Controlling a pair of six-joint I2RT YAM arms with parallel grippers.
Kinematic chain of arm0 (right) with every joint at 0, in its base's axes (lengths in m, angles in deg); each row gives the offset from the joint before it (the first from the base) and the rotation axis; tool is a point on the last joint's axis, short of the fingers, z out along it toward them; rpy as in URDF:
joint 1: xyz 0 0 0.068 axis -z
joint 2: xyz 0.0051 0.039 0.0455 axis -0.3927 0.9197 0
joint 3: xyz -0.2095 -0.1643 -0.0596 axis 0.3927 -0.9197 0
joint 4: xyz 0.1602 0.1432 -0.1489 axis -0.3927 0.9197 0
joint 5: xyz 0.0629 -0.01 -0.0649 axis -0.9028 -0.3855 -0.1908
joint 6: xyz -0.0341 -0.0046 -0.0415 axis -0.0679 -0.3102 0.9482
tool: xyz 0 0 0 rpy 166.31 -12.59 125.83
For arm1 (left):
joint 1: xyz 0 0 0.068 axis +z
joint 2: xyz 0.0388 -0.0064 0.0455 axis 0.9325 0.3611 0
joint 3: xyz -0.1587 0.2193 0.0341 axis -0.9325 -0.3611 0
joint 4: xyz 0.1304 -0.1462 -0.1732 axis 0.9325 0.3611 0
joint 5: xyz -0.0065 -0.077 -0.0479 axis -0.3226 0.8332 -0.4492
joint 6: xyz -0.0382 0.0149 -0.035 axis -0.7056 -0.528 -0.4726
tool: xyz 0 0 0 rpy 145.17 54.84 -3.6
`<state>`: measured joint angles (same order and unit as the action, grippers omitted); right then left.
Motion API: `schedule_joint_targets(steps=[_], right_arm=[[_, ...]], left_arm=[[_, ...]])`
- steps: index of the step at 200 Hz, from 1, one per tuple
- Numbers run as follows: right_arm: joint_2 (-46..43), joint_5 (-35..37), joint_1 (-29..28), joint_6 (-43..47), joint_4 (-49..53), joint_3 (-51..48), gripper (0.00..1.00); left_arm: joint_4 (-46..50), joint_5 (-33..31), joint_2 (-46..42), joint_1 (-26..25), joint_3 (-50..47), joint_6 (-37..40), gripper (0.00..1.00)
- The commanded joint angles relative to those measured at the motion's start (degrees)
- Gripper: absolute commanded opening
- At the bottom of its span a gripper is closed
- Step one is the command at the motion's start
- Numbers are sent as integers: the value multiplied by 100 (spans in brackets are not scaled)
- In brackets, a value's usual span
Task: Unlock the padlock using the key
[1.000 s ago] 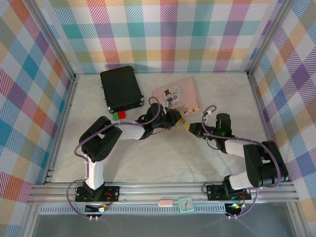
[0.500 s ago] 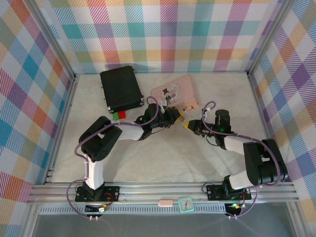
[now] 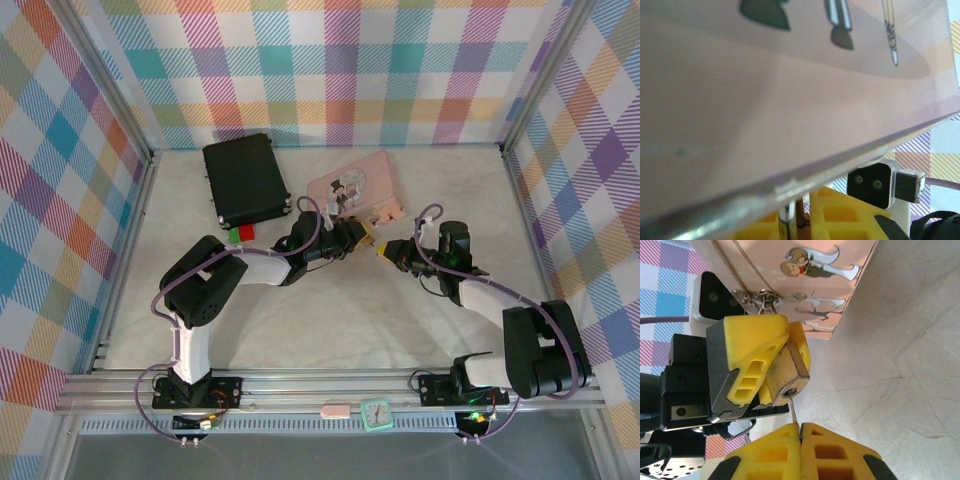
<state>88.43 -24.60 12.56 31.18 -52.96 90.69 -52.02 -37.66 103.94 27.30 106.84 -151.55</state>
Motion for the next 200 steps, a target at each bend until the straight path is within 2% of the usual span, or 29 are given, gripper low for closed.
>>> schedule_joint_targets(steps=[1, 64, 165, 182, 200], right_arm=[[-106, 329, -16, -66, -199, 140, 0], [-50, 419, -101, -952, -455, -84, 0], [373, 841, -381, -2360, -891, -100, 0], [516, 793, -384, -2358, -1155, -54, 0], [642, 665, -384, -1790, -1179, 85, 0]], left_arm=[[-496, 535, -184, -166, -34, -65, 0], [-604, 265, -142, -192, 9, -54, 0], [-881, 209, 18, -293, 87, -204, 0], [-875, 268, -5, -285, 97, -238, 0], [-813, 351, -32, -290, 132, -354, 0]])
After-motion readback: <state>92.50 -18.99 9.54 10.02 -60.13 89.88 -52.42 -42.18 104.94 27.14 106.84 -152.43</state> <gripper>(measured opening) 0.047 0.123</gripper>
